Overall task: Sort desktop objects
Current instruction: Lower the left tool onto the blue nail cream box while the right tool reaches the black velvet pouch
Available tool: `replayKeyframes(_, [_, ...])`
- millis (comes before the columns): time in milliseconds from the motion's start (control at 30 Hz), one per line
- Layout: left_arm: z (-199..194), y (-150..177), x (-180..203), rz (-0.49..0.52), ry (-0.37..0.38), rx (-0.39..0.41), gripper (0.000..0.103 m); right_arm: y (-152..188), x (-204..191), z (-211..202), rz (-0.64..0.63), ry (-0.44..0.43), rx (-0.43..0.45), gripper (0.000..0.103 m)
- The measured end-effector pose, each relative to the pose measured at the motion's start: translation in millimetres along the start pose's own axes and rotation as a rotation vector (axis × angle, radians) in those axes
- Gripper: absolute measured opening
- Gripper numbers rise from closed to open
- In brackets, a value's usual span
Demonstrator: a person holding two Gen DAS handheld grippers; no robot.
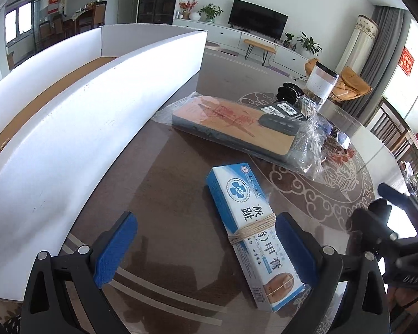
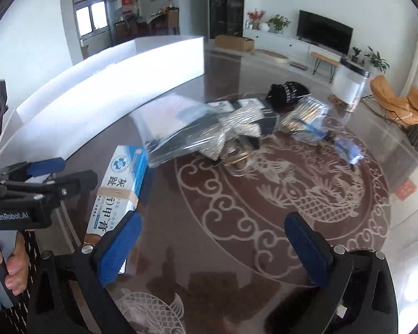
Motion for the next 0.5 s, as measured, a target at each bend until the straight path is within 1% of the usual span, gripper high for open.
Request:
replayKeyframes(67, [7,2,13,0.026,0.02,-0.022,0.101,-1,35,-29,0.096,0.076,0.07,0.103])
replayKeyframes(100, [12,3,17,0.021,0.026,-0.039,0.101,2,54,-38,0.151,0.105,0.084,0.103])
replayKeyframes(133, [18,6,21,0.002,0.032,-0.057,0.101,6,72,-45,0.208,0.12,0.082,0.103])
replayKeyframes(200, [30,12,25,-0.04,0.03,-0.096,0.102,19,99,-47,0.298,0.104,0.034,0.103])
replayKeyframes(233, [29,11,29,-0.03,-0.001,-0.065,0.102,27,106,-45,0.324,0.099,0.011,0.103])
replayKeyframes(300, [35,13,36,0.012,-0.062,-0.077,0.103,42,111,-39,0.337,0.1,-0.026,0.103])
replayKeyframes(367, [42,16,44,0.099,-0.161,-0.107,0.103,51,108,-27,0.329,0.095,-0.059,0.103])
replayKeyframes(400, [39,16,45,0.104,-0.169,-0.086,0.103,55,108,-20,0.327,0.102,-0.075,0.103])
replayKeyframes(500, [36,17,39,0.087,-0.154,-0.086,0.103,65,110,1,0.346,0.123,-0.111,0.103])
Point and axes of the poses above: each gripper's, at about its wrist camera, not at the fingertips, and z roughly the way its jaws point, x to its right, y to its underside, the point moved 4 cm from there along z, roughly the way its jaws point, and after that the axes turned 6 degrees about z, right-handed, at the moved point
